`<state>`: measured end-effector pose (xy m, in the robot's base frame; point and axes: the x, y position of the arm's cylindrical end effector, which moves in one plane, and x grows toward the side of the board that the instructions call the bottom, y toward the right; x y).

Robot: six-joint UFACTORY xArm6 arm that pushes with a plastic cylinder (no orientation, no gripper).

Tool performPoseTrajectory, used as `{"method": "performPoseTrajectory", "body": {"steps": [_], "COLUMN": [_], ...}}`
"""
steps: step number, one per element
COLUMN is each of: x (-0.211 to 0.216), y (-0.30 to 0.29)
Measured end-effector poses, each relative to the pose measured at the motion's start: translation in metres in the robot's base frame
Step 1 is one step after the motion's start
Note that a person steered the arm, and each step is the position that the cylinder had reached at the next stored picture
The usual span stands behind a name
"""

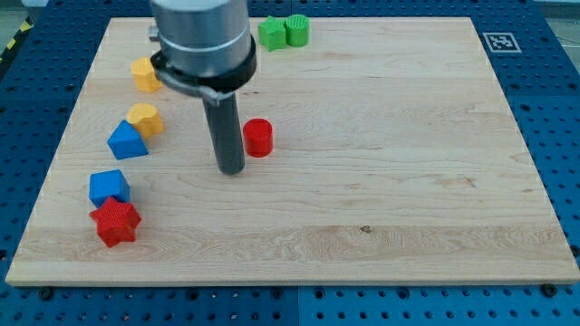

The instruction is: Push the red circle towards the green blocks

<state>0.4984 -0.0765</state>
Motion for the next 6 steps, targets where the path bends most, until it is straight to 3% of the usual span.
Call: {"method": "performPoseTrajectory", "body": {"steps": [1,3,5,6], "x": [-0.012,-0.107,-0.090,-0.111], "y": [0.019,0.022,0.034,0.036]}}
